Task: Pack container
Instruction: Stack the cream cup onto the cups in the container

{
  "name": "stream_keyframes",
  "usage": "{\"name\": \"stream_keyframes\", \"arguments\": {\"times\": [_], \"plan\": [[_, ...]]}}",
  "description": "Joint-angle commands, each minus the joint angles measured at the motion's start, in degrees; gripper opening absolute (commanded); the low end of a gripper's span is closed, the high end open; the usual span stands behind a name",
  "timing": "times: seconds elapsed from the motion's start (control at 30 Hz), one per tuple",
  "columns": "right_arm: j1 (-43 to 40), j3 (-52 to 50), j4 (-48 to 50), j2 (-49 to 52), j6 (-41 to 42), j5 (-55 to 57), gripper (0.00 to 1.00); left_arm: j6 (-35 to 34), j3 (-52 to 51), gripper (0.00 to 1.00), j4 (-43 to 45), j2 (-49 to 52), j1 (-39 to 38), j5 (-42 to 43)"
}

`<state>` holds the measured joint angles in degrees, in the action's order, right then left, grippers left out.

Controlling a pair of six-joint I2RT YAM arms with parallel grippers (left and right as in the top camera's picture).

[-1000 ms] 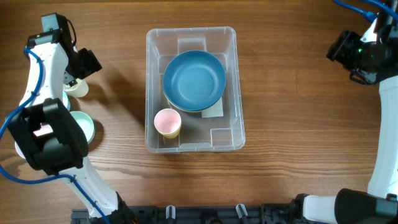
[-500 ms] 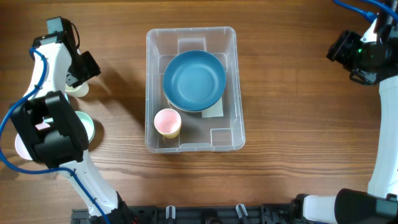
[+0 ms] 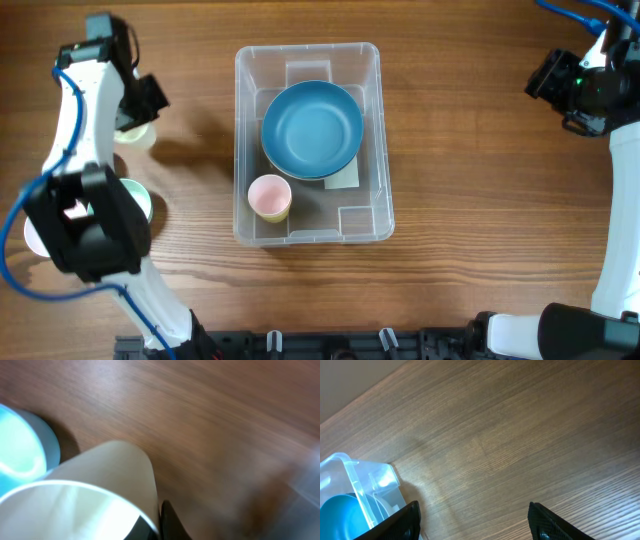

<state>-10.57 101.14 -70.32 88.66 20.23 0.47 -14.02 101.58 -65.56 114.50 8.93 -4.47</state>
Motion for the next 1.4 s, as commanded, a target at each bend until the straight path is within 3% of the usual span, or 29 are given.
{"name": "stream_keyframes", "arguments": {"times": [0.0, 0.07, 0.2, 0.3, 0.63, 0.87, 0.9, 0.93, 1.0, 1.2, 1.23, 1.37], "plan": [[-0.07, -0.39, -0.02, 0.50, -0.72, 0.55, 0.70, 0.35, 4.66, 0.04, -7.37, -14.16, -9.18, 0.57], [-0.07, -0.39, 0.00, 0.50, -0.72, 0.52, 0.70, 0.31, 4.63, 0.04, -14.36, -20.20, -19.89, 0.59], [-0.07, -0.39, 0.00, 0.50, -0.72, 0.52, 0.70, -1.75, 4.44, 0.04, -23.91, -21.92, -37.09, 0.66], [-0.07, -0.39, -0.07, 0.50, -0.76, 0.52, 0.70, -2.91, 3.56, 0.04, -24.17, -21.18, -44.57, 1.38], [-0.07, -0.39, -0.61, 0.50, -0.74, 0.52, 0.70, -4.46, -10.03, 0.04, -16.70, -20.94, -46.29, 1.86], [-0.07, -0.39, -0.72, 0.50, -0.76, 0.52, 0.70, -4.44, -11.41, 0.06, -15.61, -20.94, -44.89, 1.62], [-0.07, -0.39, -0.74, 0.50, -0.72, 0.52, 0.70, -4.44, -11.41, 0.41, -15.87, -20.94, -44.74, 1.62], [-0.07, -0.39, -0.70, 0.50, -0.74, 0.52, 0.70, -4.44, -11.41, 0.64, -16.00, -20.94, -44.76, 1.62], [-0.07, -0.39, -0.70, 0.50, -0.74, 0.52, 0.70, -4.44, -11.41, 0.76, -15.82, -20.94, -44.74, 1.60], [-0.07, -0.39, -0.72, 0.50, -0.74, 0.52, 0.70, -4.50, -9.40, 0.90, -15.41, -23.08, -41.86, -2.45], [-0.07, -0.39, -0.72, 0.50, -0.76, 0.52, 0.70, -4.50, -8.33, 0.91, -15.26, -24.59, -38.77, -3.76], [-0.07, -0.39, -0.72, 0.50, -0.72, 0.52, 0.70, -7.91, -7.87, 0.92, -12.59, -28.72, -14.43, -3.15]]}}
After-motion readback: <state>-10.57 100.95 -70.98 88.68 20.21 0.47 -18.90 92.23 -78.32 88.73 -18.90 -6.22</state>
